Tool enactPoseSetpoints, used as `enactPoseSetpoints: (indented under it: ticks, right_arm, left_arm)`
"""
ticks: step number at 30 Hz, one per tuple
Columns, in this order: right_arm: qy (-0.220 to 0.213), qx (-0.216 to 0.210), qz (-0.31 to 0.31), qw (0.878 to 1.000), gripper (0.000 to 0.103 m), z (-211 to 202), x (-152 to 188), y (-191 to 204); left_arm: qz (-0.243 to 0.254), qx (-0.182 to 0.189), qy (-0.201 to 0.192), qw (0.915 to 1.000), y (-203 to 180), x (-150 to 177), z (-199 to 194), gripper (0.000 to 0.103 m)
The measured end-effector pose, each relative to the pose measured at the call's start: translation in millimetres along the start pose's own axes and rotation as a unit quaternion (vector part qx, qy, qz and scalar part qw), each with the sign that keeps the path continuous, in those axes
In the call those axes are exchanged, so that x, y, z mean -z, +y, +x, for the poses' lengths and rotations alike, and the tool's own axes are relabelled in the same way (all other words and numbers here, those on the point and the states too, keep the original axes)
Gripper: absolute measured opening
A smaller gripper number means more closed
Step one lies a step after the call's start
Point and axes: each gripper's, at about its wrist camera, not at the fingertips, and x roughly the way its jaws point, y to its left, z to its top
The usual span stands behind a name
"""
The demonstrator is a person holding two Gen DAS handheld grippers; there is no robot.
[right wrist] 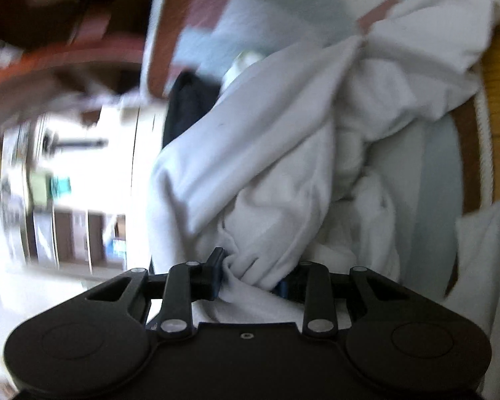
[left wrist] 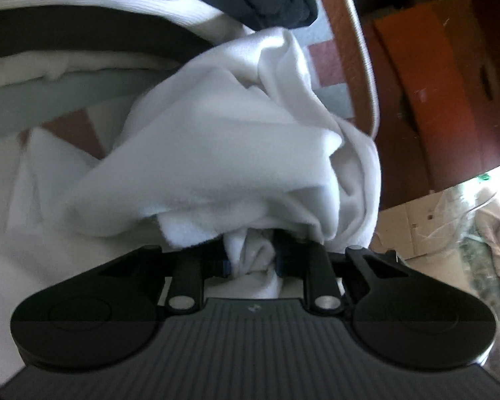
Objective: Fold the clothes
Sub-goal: 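Lift the white garment out of the basket with both grippers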
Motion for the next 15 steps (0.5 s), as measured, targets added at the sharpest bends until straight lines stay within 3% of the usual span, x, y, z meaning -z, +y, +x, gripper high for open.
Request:
enactPoseSetpoints:
  ticks: [3, 6, 8, 11, 13, 14, 15]
  right_arm:
    - [0.046, -0.014, -0.012, 0.999, 0.036, 5, 16, 11]
    - [0.082, -0.043, 0.005, 0.996, 0.036, 7, 34, 13]
    - [0.097, -0.034, -0.022, 0.994, 0.036, 11, 41, 30]
    - [0.119, -0.019, -0.064, 0.991, 0.038, 17, 52, 54]
    - [0.133, -0.009, -0.091, 0.987, 0.041, 21, 60, 70]
    - [0.14, -0.004, -0.105, 0.985, 0.044, 23, 64, 79]
    - [0.117, 0.025, -0.12, 0.986, 0.044, 23, 62, 82]
  left_arm:
    - [0.03, -0.018, -0.022, 0.9991, -11, 26, -39, 0.018]
    - [0.028, -0.014, -0.025, 0.9992, -6, 44, -70, 0.019]
    - [0.029, -0.016, -0.024, 0.9992, -4, 49, -84, 0.018]
    - [0.072, -0.024, -0.023, 0.9968, -14, 58, -114, 0.019]
    - [0.093, -0.081, -0.029, 0.9919, -14, 59, -126, 0.027]
    - [0.101, -0.115, -0.032, 0.9878, -13, 59, -131, 0.039]
    - [0.111, -0.171, -0.041, 0.9782, -13, 58, -133, 0.057]
